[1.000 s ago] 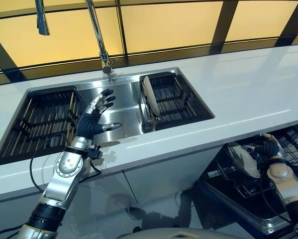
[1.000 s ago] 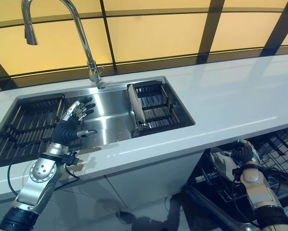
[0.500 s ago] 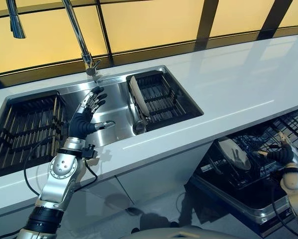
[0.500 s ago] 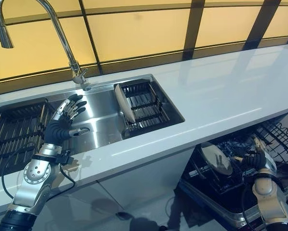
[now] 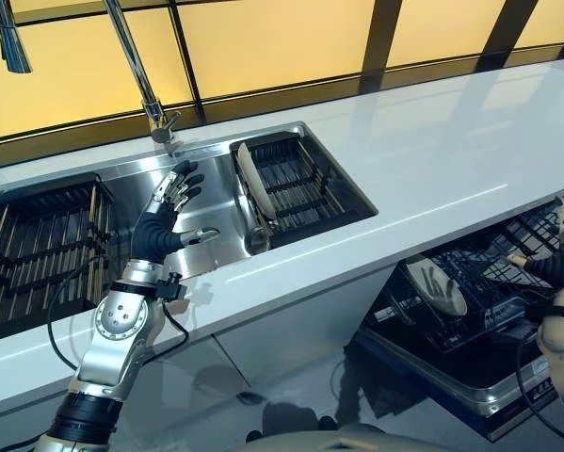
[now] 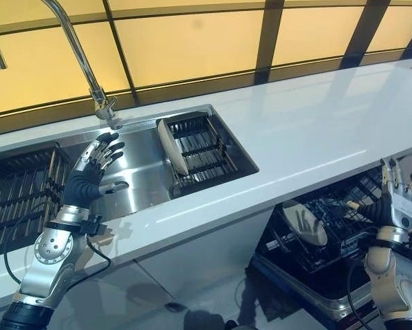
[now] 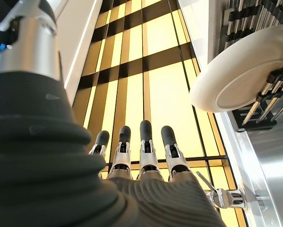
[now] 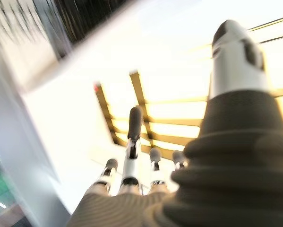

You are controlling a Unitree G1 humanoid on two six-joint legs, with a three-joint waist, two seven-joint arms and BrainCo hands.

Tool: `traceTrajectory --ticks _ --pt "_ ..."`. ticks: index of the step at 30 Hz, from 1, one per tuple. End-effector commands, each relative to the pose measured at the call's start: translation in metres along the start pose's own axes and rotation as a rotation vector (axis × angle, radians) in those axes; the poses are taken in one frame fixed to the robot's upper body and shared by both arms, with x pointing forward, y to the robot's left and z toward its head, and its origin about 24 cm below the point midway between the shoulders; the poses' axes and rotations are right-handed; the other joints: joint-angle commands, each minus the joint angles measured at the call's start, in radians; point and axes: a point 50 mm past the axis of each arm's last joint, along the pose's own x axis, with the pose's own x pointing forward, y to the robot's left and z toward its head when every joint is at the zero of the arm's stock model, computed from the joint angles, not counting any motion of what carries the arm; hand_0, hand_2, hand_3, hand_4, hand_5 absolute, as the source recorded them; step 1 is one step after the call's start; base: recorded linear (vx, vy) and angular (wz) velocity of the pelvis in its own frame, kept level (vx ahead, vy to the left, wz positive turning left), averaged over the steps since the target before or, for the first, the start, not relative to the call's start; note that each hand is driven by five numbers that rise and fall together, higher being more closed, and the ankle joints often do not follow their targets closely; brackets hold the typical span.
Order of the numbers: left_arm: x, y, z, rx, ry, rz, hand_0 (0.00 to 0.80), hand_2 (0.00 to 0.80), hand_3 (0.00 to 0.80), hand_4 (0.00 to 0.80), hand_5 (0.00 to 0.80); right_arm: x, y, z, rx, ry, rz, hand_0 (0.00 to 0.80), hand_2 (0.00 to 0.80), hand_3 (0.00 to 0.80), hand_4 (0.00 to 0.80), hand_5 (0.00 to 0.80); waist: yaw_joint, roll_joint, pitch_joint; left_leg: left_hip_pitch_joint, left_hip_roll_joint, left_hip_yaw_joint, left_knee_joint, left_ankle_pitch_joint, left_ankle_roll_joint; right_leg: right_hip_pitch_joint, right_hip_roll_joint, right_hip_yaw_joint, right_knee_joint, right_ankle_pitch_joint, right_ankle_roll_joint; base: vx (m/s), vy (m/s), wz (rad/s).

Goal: Take plates into dishwasher

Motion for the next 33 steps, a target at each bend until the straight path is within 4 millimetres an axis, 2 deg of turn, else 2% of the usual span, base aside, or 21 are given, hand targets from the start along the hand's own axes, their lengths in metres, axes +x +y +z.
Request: traceTrajectory --ticks 1,7,15,26,33 --pt "0.009 -0.006 0.014 0.0 -0.111 -0.025 0.0 0.0 0.0 0.0 0.0 0.038 -0.026 0.021 -0.149 -0.235 -0.228 0.0 0.0 0.0 0.0 0.0 0.053 -0.006 -0.035 0.027 -0.029 -0.03 0.007 -0.094 0.079 -0.028 0.047 -0.037 0.005 0.015 0.017 0.0 0.0 0.0" --pt "0.007 -0.003 0.013 0.0 -0.107 -0.026 0.0 0.0 0.0 0.0 0.0 0.032 -0.014 0.038 -0.144 -0.418 -0.155 0.0 0.0 0.0 0.0 0.0 0.067 -0.009 -0.041 0.023 -0.033 -0.047 0.007 -0.092 0.078 -0.025 0.043 -0.059 0.005 0.007 0.018 -0.003 -0.006 0.03" --pt "0.007 0.0 0.011 0.011 -0.102 -0.014 0.0 0.0 0.0 0.0 0.0 0.03 -0.01 0.053 -0.102 -0.523 -0.158 0.0 0.0 0.0 0.0 0.0 0.08 -0.011 -0.039 0.023 -0.036 -0.058 0.007 -0.091 0.08 -0.018 0.039 -0.081 0.005 0.002 0.017 -0.005 -0.008 0.07" --pt "0.009 -0.003 0.011 0.01 -0.106 -0.016 0.0 0.0 0.0 0.0 0.0 0.047 -0.024 0.086 -0.068 -0.655 -0.257 0.0 0.0 0.0 0.0 0.0 0.11 -0.011 -0.041 0.022 -0.042 -0.081 0.007 -0.091 0.079 -0.009 0.034 -0.104 0.005 -0.006 0.015 0.0 -0.001 0.01" --pt "0.009 -0.001 0.01 0.007 -0.098 -0.016 0.0 0.0 0.0 0.0 0.0 0.064 -0.032 0.094 -0.046 -0.632 -0.307 0.0 0.0 0.0 0.0 0.0 0.128 -0.012 -0.044 0.024 -0.045 -0.092 0.007 -0.091 0.077 0.0 0.03 -0.123 0.005 -0.011 0.013 0.007 0.002 0.1"
